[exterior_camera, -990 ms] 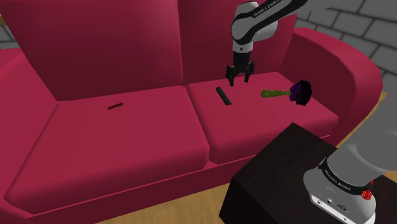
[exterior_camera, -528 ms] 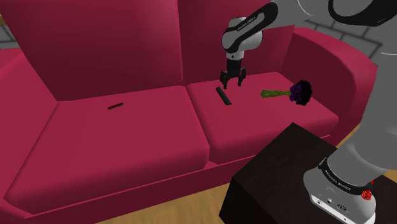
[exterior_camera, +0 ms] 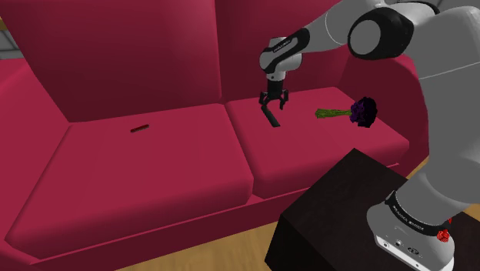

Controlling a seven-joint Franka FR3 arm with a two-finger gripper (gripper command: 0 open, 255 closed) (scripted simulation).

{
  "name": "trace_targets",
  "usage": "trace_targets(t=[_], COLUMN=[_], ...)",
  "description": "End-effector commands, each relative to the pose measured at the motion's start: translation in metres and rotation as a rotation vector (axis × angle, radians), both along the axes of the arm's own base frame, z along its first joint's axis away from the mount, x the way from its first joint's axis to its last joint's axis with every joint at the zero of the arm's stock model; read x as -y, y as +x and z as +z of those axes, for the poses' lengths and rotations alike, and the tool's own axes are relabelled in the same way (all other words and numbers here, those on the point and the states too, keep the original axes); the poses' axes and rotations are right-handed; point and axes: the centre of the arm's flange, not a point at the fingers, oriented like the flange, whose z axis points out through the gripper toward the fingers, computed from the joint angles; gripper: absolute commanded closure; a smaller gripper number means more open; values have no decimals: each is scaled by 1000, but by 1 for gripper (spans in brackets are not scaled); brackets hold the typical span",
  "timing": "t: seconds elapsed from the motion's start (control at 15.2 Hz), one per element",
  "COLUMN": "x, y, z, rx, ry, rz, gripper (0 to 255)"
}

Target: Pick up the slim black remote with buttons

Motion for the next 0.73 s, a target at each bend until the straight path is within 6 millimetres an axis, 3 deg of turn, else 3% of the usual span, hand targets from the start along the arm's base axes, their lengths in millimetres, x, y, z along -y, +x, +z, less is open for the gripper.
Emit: trace_targets(t=[0.0,0.46,0.59,0.66], x=[7,7,7,8], y=[11,11,10,11], z=[-13,-53,-53,-54], rx=[-4,-4,-4,-4], ry=[4,4,4,4], rz=[-15,-15,-15,-15], gripper=[0,0,0,255])
